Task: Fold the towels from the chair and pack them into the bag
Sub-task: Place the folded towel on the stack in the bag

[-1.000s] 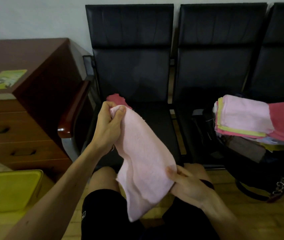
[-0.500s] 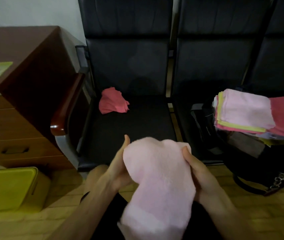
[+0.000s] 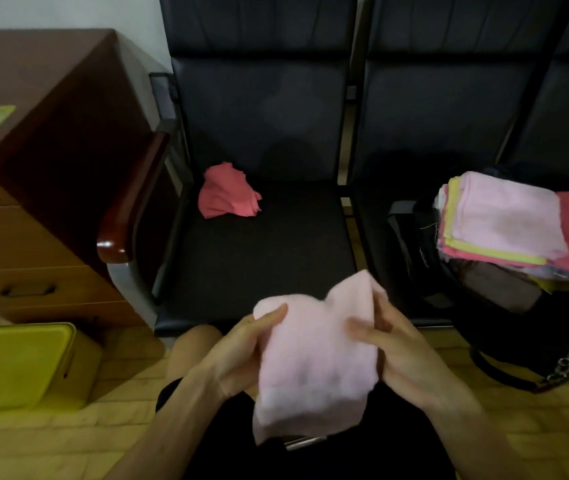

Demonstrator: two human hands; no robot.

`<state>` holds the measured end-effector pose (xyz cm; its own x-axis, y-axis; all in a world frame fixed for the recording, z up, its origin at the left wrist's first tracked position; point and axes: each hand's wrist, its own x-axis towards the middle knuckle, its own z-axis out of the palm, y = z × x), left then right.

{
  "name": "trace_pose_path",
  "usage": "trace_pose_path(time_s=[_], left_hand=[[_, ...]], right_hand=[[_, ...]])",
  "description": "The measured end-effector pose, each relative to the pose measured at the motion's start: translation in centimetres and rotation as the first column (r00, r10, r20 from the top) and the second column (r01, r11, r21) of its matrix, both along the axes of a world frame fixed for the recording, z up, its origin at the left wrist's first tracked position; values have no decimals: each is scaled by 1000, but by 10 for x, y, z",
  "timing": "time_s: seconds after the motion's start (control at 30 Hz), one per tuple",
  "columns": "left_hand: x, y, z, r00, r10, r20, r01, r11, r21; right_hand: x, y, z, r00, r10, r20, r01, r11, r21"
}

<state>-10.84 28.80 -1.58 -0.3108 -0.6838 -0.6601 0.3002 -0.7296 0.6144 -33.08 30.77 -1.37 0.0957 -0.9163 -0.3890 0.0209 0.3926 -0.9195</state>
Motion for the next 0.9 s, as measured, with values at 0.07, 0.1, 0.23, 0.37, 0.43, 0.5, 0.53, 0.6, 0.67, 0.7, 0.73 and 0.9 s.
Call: trace_pose_path(time_s=[0.07, 0.1, 0.23, 0.37, 0.43, 0.5, 0.53, 0.6, 0.67, 0.7, 0.73, 0.9], left_hand=[[2, -9, -3, 986, 13, 167, -5, 999, -52], [-1, -12, 1, 977, 4, 212, 19, 994, -105], [-2, -20, 1, 911, 105, 400, 1, 966, -257], [4, -28, 8, 850, 210, 483, 28, 898, -440], [9, -33, 11, 837, 251, 487, 21, 874, -486], [10, -40, 19, 815, 282, 506, 29, 853, -522], [11, -45, 22, 798, 303, 520, 30, 844, -536], [13, -54, 32, 769, 350, 535, 6, 833, -553], [15, -61, 46, 790, 371, 488, -21, 812, -584], [16, -63, 54, 818, 362, 447, -22, 796, -605], [18, -65, 63, 847, 336, 412, -4, 779, -627], [34, -74, 101, 852, 219, 476, 206, 696, -688]], right_hand=[[-3, -5, 0, 965, -32, -260, 26, 999, -26], [-8, -10, -8, 944, -90, -318, 80, 996, -44], [-7, -22, 0, 965, -106, -239, 82, 991, -108], [-4, -36, 14, 962, -106, -253, 54, 977, -205], [-3, -43, 20, 959, -91, -267, 24, 969, -244], [-2, -52, 28, 959, -64, -275, -13, 963, -269], [-1, -56, 34, 955, -49, -292, -34, 961, -276], [1, -70, 44, 931, -49, -361, -71, 948, -310], [3, -85, 55, 879, -87, -468, -103, 925, -366], [4, -92, 62, 852, -105, -512, -119, 915, -385], [5, -97, 72, 839, -111, -532, -129, 910, -393], [10, -107, 121, 863, -4, -505, -221, 896, -384]])
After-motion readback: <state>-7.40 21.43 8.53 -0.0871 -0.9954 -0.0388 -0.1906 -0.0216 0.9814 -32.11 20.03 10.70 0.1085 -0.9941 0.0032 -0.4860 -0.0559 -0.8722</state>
